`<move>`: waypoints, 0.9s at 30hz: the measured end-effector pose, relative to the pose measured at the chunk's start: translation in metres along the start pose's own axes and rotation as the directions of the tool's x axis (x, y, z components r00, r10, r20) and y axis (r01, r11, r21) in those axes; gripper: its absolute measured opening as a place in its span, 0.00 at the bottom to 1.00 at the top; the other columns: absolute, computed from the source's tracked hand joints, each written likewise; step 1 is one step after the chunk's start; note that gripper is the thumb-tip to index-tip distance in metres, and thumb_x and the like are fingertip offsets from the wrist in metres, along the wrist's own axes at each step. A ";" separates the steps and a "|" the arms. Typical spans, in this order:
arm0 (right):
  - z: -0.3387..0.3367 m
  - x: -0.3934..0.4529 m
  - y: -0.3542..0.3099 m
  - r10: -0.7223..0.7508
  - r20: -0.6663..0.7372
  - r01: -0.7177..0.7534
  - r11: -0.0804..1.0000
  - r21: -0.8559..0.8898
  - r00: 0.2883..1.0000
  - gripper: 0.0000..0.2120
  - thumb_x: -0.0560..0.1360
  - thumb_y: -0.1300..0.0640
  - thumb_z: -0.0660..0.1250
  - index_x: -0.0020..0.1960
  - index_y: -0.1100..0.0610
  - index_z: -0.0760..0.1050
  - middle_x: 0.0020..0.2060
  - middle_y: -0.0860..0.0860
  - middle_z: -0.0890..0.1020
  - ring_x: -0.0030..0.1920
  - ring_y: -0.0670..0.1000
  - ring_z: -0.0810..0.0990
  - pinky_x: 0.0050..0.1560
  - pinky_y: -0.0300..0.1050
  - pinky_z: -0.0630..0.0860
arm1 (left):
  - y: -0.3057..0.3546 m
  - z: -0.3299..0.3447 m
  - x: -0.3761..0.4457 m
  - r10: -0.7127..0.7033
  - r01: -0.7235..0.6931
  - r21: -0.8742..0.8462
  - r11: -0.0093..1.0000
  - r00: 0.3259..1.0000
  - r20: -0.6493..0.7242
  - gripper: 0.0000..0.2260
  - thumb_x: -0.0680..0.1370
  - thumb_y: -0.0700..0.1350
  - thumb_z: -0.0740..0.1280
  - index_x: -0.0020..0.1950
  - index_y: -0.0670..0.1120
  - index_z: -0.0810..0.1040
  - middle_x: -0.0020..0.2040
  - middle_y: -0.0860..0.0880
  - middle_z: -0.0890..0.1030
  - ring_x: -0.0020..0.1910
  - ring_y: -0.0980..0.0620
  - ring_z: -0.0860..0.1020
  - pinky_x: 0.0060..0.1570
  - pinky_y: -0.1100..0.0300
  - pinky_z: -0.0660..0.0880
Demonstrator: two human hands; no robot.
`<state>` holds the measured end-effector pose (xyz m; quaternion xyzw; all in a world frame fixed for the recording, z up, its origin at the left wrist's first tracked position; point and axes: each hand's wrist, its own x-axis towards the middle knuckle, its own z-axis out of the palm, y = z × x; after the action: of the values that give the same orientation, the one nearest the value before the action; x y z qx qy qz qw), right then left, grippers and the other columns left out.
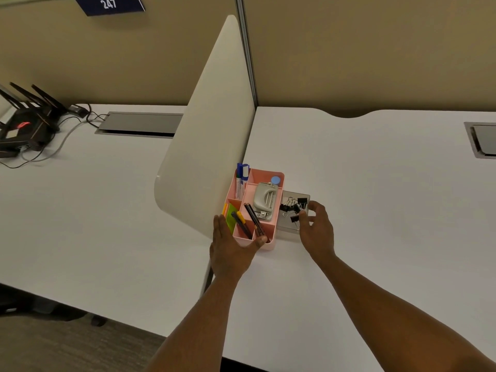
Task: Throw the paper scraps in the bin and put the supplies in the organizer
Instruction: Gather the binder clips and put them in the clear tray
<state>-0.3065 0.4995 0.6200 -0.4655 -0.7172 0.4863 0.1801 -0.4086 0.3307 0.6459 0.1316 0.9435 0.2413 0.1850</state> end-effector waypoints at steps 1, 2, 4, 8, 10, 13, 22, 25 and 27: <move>0.001 0.000 0.000 0.012 0.008 -0.012 1.000 0.008 1.000 0.18 0.81 0.51 0.59 0.69 0.54 0.66 0.64 0.50 0.76 0.53 0.50 0.79 0.50 0.49 0.79 | 0.000 0.000 0.000 0.002 -0.002 0.000 1.000 1.000 -0.001 0.59 0.58 0.76 0.65 0.78 0.50 0.43 0.80 0.49 0.50 0.78 0.46 0.54 0.72 0.43 0.64; 0.001 -0.001 -0.001 0.023 0.012 -0.024 0.999 0.021 1.000 0.18 0.81 0.51 0.58 0.69 0.54 0.66 0.64 0.50 0.76 0.53 0.50 0.79 0.50 0.49 0.79 | 0.000 0.000 0.000 0.002 -0.002 -0.001 1.000 1.000 -0.002 0.58 0.58 0.76 0.65 0.78 0.50 0.43 0.80 0.49 0.50 0.78 0.46 0.54 0.72 0.42 0.64; 0.002 -0.001 -0.002 0.045 0.019 -0.046 0.998 0.050 0.999 0.17 0.81 0.51 0.58 0.69 0.53 0.66 0.64 0.50 0.76 0.53 0.49 0.78 0.49 0.46 0.77 | 0.000 0.000 0.000 -0.002 0.002 0.002 1.000 1.000 -0.002 0.58 0.58 0.76 0.66 0.78 0.51 0.43 0.80 0.49 0.50 0.78 0.46 0.54 0.72 0.42 0.63; 0.001 0.000 -0.009 0.047 0.061 -0.051 0.996 0.069 0.997 0.15 0.82 0.53 0.57 0.68 0.54 0.67 0.63 0.50 0.77 0.55 0.49 0.78 0.49 0.42 0.73 | 0.000 0.001 0.001 -0.010 0.010 0.006 1.000 1.000 -0.001 0.58 0.59 0.75 0.67 0.78 0.51 0.43 0.80 0.49 0.50 0.78 0.46 0.54 0.72 0.42 0.64; 0.004 -0.001 -0.017 0.015 0.091 -0.020 0.998 0.058 0.996 0.15 0.82 0.54 0.57 0.67 0.55 0.69 0.62 0.51 0.78 0.58 0.52 0.78 0.51 0.40 0.71 | 0.000 0.001 0.001 -0.008 0.008 0.004 1.000 1.000 -0.003 0.58 0.59 0.74 0.68 0.78 0.51 0.43 0.80 0.49 0.51 0.78 0.46 0.54 0.71 0.42 0.64; 0.012 -0.001 -0.029 0.015 0.167 -0.023 0.999 0.048 0.986 0.15 0.82 0.53 0.56 0.67 0.55 0.69 0.62 0.51 0.78 0.59 0.51 0.78 0.50 0.39 0.71 | 0.001 0.001 0.001 -0.011 0.011 0.018 1.000 1.000 0.000 0.58 0.60 0.74 0.68 0.78 0.51 0.43 0.80 0.49 0.51 0.78 0.46 0.54 0.72 0.43 0.64; 0.010 -0.014 -0.038 0.000 0.353 -0.004 1.000 0.011 0.936 0.19 0.84 0.51 0.52 0.74 0.52 0.62 0.70 0.50 0.72 0.66 0.52 0.74 0.57 0.41 0.71 | 0.002 0.000 0.003 -0.014 0.014 0.061 0.998 1.000 0.002 0.57 0.60 0.75 0.67 0.78 0.50 0.44 0.80 0.48 0.52 0.78 0.45 0.55 0.71 0.43 0.65; 0.002 -0.026 -0.037 0.005 0.360 -0.004 1.000 -0.005 0.933 0.22 0.83 0.49 0.53 0.76 0.51 0.58 0.73 0.50 0.68 0.70 0.54 0.70 0.66 0.48 0.69 | 0.001 -0.002 0.002 0.012 -0.012 0.097 0.995 1.000 0.007 0.58 0.60 0.76 0.63 0.79 0.49 0.43 0.80 0.48 0.49 0.78 0.45 0.53 0.71 0.43 0.64; -0.002 -0.035 -0.034 -0.002 0.347 0.013 0.999 -0.031 0.938 0.23 0.83 0.48 0.54 0.76 0.51 0.58 0.74 0.50 0.67 0.71 0.54 0.68 0.69 0.49 0.66 | -0.001 -0.004 -0.002 0.027 -0.030 0.091 0.995 0.999 0.030 0.56 0.62 0.75 0.62 0.79 0.48 0.41 0.80 0.48 0.45 0.79 0.45 0.50 0.72 0.44 0.61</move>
<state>-0.3047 0.4682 0.6575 -0.3727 -0.7473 0.5483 0.0451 -0.4091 0.3277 0.6494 0.1569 0.9488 0.1985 0.1890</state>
